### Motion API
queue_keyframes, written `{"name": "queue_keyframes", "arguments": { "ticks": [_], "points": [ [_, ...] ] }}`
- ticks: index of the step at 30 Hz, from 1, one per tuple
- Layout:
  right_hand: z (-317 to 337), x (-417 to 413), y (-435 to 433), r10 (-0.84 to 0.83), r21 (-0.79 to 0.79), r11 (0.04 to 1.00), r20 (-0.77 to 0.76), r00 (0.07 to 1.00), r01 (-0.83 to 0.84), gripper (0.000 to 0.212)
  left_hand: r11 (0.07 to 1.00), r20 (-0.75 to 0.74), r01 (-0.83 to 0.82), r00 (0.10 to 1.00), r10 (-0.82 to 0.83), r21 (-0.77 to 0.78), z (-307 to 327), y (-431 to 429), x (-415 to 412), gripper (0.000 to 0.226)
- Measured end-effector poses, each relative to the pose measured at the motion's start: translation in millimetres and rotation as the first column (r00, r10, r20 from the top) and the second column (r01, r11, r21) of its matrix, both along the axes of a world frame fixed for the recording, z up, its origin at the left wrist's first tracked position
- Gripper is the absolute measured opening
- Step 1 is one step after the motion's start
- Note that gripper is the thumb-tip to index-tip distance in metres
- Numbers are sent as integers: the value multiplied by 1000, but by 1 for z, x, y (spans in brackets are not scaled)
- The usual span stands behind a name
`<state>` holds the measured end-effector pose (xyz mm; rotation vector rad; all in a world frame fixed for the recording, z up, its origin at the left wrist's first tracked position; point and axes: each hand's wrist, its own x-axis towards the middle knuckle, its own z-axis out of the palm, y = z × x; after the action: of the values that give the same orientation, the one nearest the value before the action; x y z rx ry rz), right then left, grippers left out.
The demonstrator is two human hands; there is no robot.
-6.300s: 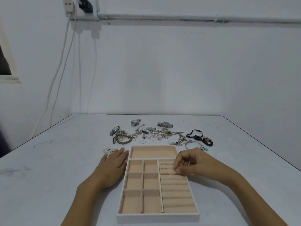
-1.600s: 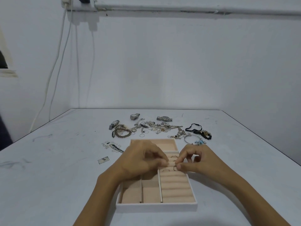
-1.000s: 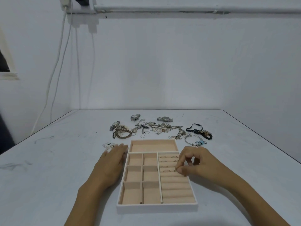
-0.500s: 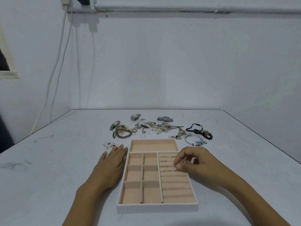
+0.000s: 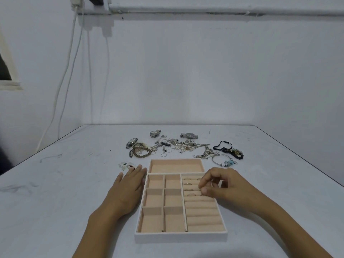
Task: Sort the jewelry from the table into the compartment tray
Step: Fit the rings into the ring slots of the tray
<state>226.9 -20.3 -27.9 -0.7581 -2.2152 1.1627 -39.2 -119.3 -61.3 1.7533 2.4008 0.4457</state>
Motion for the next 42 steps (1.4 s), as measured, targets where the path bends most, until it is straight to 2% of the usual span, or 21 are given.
{"name": "queue_keyframes", "arguments": {
  "ticks": [5,7,10,13,21,25,30,35,38,42],
  "points": [
    [12,-4,6,7,-40,999,-55,998,-9,1,999,-43,-21,999,22,41,9,5,-5,40],
    [17,-10,17,-62,2,998,-59,996,62,2,990,-34,-88,995,93,113,17,12,-6,32],
    [21,-26,43,-200,37,978,-75,977,203,4,945,59,-235,972,227,226,31,26,-7,28],
    [27,-54,70,-263,128,956,-32,964,265,5,925,88,-241,970,225,295,44,46,-8,24],
    [15,-146,114,-346,430,882,312,885,194,21,978,-88,-147,983,162,150,56,112,-4,20],
    [5,-167,116,-398,496,847,356,846,191,27,977,-146,-163,972,183,139,46,124,-2,23],
    [-2,-179,112,-475,625,762,356,805,173,23,967,-72,-200,974,213,157,43,127,-6,21],
    [1,-179,115,-462,575,794,354,813,200,17,969,-10,-208,978,211,134,42,127,-6,18],
    [3,-175,117,-441,541,817,368,818,197,14,962,29,-209,978,207,178,40,126,-5,11],
    [11,-160,120,-400,437,859,251,882,265,10,940,122,-214,975,188,265,40,120,-3,6]
  ]
}}
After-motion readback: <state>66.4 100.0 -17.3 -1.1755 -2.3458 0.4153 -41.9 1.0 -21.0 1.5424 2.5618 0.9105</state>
